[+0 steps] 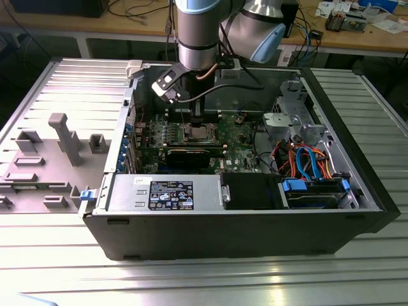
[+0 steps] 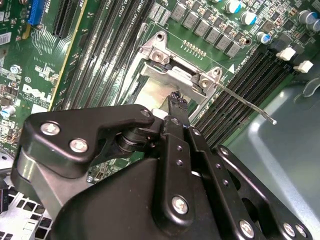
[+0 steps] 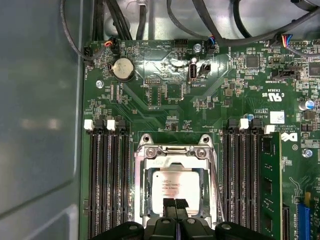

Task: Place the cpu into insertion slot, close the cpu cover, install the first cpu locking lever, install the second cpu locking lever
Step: 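Close the cpu cover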

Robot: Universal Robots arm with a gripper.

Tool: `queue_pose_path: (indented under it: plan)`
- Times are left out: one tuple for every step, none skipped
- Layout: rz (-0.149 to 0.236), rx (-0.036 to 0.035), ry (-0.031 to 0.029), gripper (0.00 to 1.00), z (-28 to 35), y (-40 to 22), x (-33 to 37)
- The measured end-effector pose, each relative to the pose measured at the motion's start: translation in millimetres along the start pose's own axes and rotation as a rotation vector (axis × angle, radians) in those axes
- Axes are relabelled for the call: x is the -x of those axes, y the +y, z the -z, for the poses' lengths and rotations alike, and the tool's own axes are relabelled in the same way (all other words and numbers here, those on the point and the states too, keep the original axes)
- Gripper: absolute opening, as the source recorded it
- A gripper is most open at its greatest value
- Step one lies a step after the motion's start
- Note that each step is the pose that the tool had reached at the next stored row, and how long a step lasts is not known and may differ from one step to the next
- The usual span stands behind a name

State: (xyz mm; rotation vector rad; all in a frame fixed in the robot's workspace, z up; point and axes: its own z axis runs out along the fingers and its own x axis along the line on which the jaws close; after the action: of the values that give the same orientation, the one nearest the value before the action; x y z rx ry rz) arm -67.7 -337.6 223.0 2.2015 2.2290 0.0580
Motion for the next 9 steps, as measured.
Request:
queue_pose_path:
  plan:
    - [0.0,-0.0005,0.0,0.11,-8.7,-0.8,0.2]
    - [0.0,-0.0012,0.0002,0.11,-10.3,-2.5,0.1]
    - [0.0,-0.0013,-0.0001,0.11,-9.1,-2.6,0.2]
    - [0.0,-0.0012,0.0,0.11,-8.6,-2.5,0.2]
    - [0.0,-0.0012,0.0,0.11,-7.8,-2.5,0.1]
    - [0.0,-0.0012,0.0001,0.11,-6.4,-2.5,0.1]
    - [0.0,-0.0011,0.0001,0.11,-5.8,-2.4,0.1]
    - [0.0,-0.0012,0.0,0.11,-5.4,-2.5,0.1]
    - [0.0,-0.0011,0.0002,0.11,-5.3,-2.8,0.0]
